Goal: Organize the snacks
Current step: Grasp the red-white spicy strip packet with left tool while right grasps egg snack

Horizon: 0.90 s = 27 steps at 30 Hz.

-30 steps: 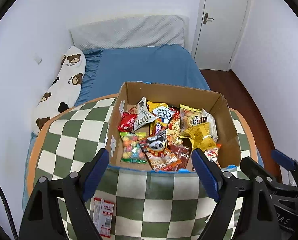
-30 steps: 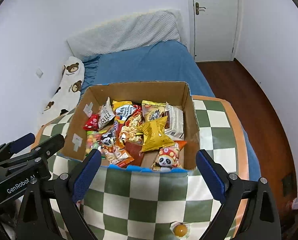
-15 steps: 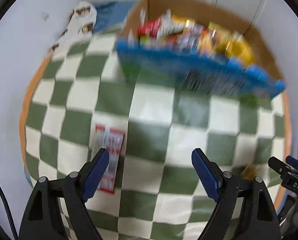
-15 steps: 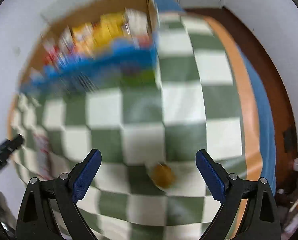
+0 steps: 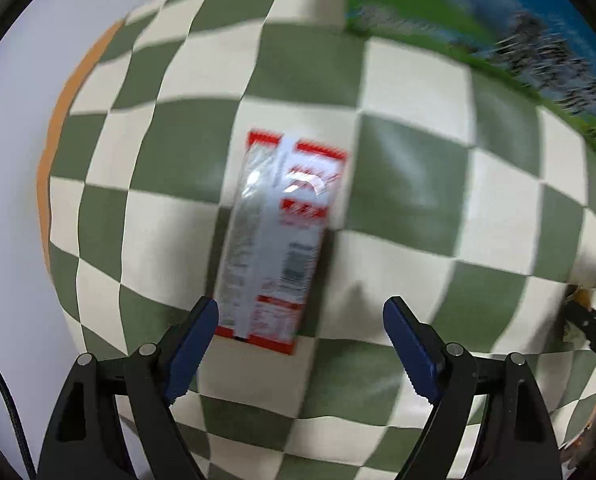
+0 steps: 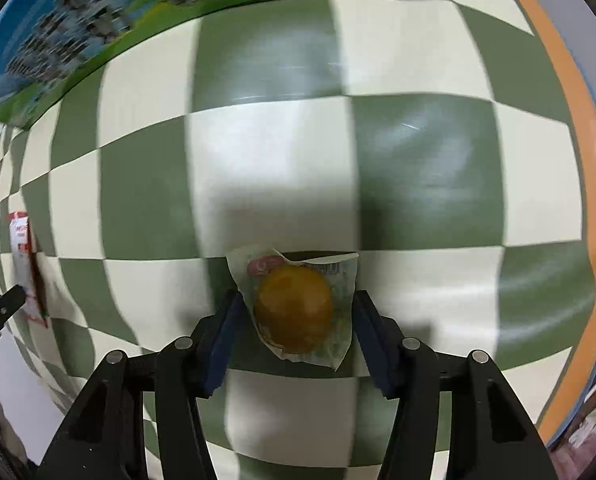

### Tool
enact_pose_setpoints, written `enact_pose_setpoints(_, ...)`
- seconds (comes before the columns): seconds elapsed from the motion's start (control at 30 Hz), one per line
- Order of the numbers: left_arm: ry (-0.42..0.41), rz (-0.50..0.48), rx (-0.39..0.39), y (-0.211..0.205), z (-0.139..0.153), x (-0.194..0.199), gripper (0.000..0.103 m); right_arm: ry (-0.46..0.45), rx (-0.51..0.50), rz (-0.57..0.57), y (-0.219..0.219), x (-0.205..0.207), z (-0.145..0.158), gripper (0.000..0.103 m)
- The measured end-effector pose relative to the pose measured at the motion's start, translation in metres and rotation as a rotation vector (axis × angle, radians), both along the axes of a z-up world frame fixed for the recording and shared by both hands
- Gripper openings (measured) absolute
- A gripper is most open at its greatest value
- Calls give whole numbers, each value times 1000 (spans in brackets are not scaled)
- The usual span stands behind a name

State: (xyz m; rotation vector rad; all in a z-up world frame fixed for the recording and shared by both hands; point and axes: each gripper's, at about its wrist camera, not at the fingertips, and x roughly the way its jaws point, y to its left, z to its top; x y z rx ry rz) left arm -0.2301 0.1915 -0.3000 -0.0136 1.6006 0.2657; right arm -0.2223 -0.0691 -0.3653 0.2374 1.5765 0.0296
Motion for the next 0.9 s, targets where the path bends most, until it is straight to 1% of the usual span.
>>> enact_pose_setpoints(0.07, 20, 13, 1, 10, -7, 1, 84, -1, 6, 16, 8, -1, 1, 58)
enact_pose_setpoints(0.17, 22, 53, -23, 26, -17, 4, 84, -1, 16, 41, 20, -3, 2, 58)
enact_pose_setpoints(0.3, 25, 40, -18, 34, -27, 13, 84, 4, 21, 65, 28, -7, 3, 58)
enact_pose_setpoints(0.4, 1, 23, -15, 32, -31, 17, 82, 9, 18, 72, 26, -7, 4, 58)
enact_pose_setpoints(0.43, -6, 20, -16, 32, -30, 17, 76, 11, 17, 74, 28, -6, 4, 58)
enact_pose_setpoints(0.47, -9, 16, -21, 30, -30, 17, 64, 14, 17, 73, 28, -2, 4, 58)
enact_pose_setpoints(0.5, -12, 14, -38, 26, -28, 17, 57, 17, 20, 70, 26, 0, 5, 58)
enact_pose_setpoints(0.53, -11, 13, -39, 21, -26, 16, 54, 18, 22, 67, 25, 3, 8, 58)
enact_pose_setpoints(0.6, -11, 24, -73, 15, -25, 11, 53, 19, 20, 67, 28, 3, 12, 58)
enact_pose_setpoints(0.63, 0, 37, -105, 10, -26, 7, 53, 19, 22, 64, 26, 2, 14, 57)
enact_pose_setpoints(0.67, 9, 46, -121, 6, -27, 3, 53, 20, 27, 61, 28, 7, 14, 56)
enact_pose_setpoints(0.7, 18, 64, -155, -2, -27, -5, 53, 25, 37, 58, 26, 7, 14, 55)
enact_pose_setpoints(0.8, 48, 75, -228, -24, -30, -22, 53, 35, 60, 46, 23, 5, 15, 53)
enact_pose_setpoints(0.9, 78, 64, -258, -42, -40, -35, 53, 38, 75, 43, 19, 1, 16, 53)
